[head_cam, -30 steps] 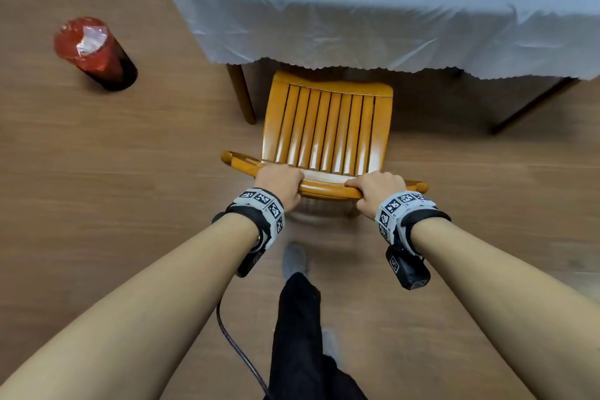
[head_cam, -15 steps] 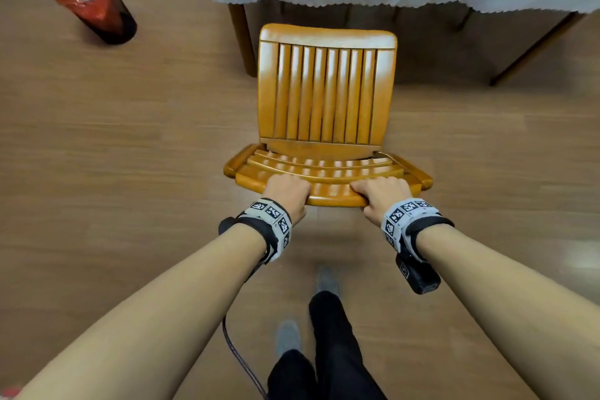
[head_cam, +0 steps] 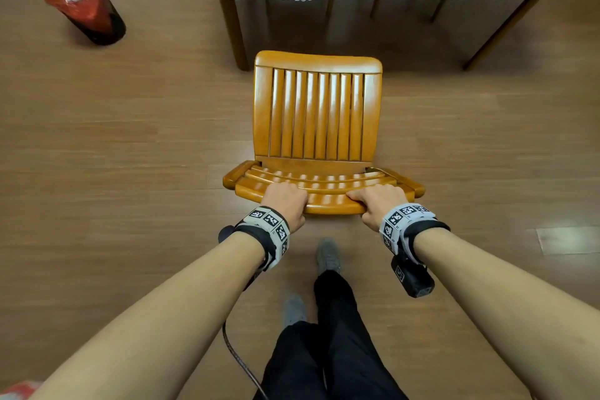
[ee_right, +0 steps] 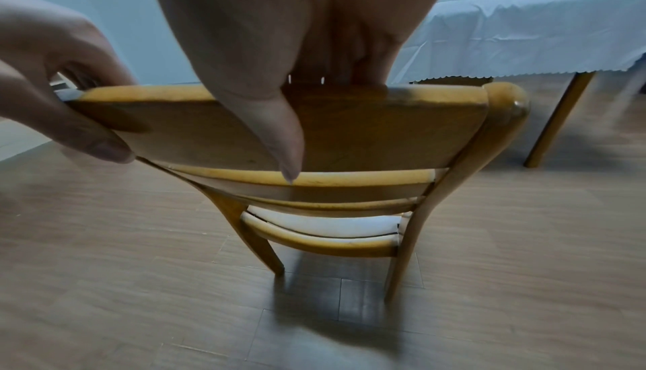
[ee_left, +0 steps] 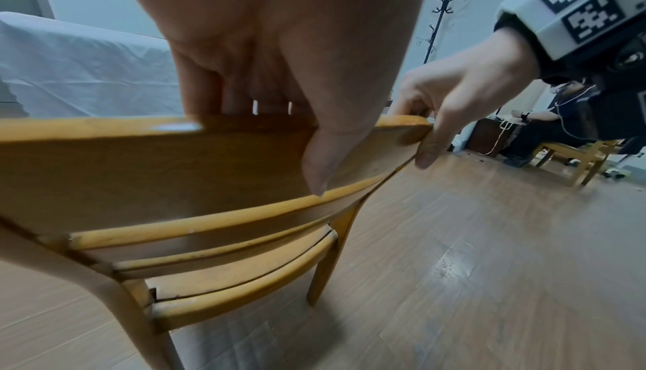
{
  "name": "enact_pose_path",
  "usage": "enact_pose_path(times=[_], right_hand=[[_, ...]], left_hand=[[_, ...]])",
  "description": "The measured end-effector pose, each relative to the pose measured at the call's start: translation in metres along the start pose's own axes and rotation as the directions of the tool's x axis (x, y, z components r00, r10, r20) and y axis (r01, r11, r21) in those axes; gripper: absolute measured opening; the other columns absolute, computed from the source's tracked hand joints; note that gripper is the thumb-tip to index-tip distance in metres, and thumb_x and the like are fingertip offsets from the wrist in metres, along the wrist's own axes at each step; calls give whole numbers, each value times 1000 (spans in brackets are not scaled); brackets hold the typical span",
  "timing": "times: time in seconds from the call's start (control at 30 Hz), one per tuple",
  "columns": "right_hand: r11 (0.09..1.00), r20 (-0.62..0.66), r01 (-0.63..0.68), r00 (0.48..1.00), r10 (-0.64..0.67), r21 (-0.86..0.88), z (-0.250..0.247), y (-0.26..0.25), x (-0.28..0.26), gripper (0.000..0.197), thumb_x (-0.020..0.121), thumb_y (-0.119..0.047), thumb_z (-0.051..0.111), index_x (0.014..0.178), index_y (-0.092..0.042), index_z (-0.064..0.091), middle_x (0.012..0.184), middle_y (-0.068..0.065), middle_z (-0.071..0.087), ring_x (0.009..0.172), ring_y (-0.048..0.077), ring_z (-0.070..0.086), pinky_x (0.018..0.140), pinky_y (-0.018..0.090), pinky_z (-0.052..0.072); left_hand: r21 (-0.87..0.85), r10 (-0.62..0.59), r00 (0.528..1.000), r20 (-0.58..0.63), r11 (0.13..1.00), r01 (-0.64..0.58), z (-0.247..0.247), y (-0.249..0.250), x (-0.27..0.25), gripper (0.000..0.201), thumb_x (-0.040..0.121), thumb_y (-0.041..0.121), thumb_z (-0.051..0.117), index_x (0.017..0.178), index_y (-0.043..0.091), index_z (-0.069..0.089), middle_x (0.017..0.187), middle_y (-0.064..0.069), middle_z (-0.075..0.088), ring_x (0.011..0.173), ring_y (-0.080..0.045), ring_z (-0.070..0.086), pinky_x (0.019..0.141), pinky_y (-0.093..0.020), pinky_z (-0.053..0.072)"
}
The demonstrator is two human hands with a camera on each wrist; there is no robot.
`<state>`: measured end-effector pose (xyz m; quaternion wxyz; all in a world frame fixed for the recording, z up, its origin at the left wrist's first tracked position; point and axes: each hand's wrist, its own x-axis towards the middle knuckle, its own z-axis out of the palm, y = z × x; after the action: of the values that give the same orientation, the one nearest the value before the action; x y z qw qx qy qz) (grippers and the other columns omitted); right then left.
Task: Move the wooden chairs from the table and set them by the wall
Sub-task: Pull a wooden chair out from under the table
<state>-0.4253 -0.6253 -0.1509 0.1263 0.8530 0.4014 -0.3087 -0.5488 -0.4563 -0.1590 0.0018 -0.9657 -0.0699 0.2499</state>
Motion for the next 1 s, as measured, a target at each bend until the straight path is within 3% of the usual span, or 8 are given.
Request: enact_pose_path(times=[0.17,0.5,0.57,0.67,0.77,0.87,0.93,1.0], right_hand=[[1000,-6,-10,1000,10,-4,-5,-1,-13,46,93,-21,57,135,-41,56,126,-2,64,113,26,60,87,36,50],[999,92,34,995,-37,36,-18,1,-18,35,91,-17,57,121,-34,60,115,-3,65,109,24,61,81,37,49],[997,149,76,986,-79,29,-26,5,-15,26,93,-34,61,119,-30,61,116,-2,64,112,25,61,85,38,51],[985,315,23,946,-77,169,-41,16,-7,79,81,-77,55,142,-28,52,139,-1,56,126,25,53,99,39,46],[927,326,-75,944,-53,368,-73,20,8,86,87,-79,43,150,-20,46,151,5,48,134,25,48,109,38,40],[939,225,-35,973,-46,342,-125,14,33,72,100,-65,30,139,-11,56,138,10,58,123,27,56,101,37,43],[950,166,29,983,-84,312,-160,5,53,65,101,-62,29,111,-9,67,110,10,69,96,27,64,84,36,48],[965,116,72,988,-104,254,-195,-10,71,60,102,-59,32,92,-9,64,85,7,65,83,27,64,73,36,47]], left_hand=[[-13,9,1000,13,1000,-9,-11,-1,-10,24,90,33,59,108,19,66,105,-5,68,97,-28,64,71,-33,44],[-51,-2,995,103,999,7,-22,-1,-15,23,91,33,57,110,21,63,103,-4,68,96,-26,63,67,-32,42],[-124,16,985,171,992,6,-26,-4,-14,28,93,36,57,115,20,62,107,-4,68,98,-27,63,70,-32,45],[-404,36,950,311,910,98,-40,-19,-11,47,90,43,64,132,21,60,123,-5,66,110,-25,62,89,-35,52],[-482,7,947,323,862,158,-68,-49,-17,57,90,44,64,142,24,54,136,-4,61,122,-24,57,99,-33,47],[-447,-96,954,286,867,221,-102,-91,-23,54,93,42,60,143,24,53,141,-3,57,126,-24,55,99,-33,44],[-445,-174,950,261,851,278,-124,-121,-30,54,94,45,58,144,25,51,142,-2,56,127,-23,54,102,-36,45],[-439,-239,945,223,841,316,-145,-150,-39,54,95,44,56,145,25,51,143,-1,56,128,-22,54,103,-37,45]])
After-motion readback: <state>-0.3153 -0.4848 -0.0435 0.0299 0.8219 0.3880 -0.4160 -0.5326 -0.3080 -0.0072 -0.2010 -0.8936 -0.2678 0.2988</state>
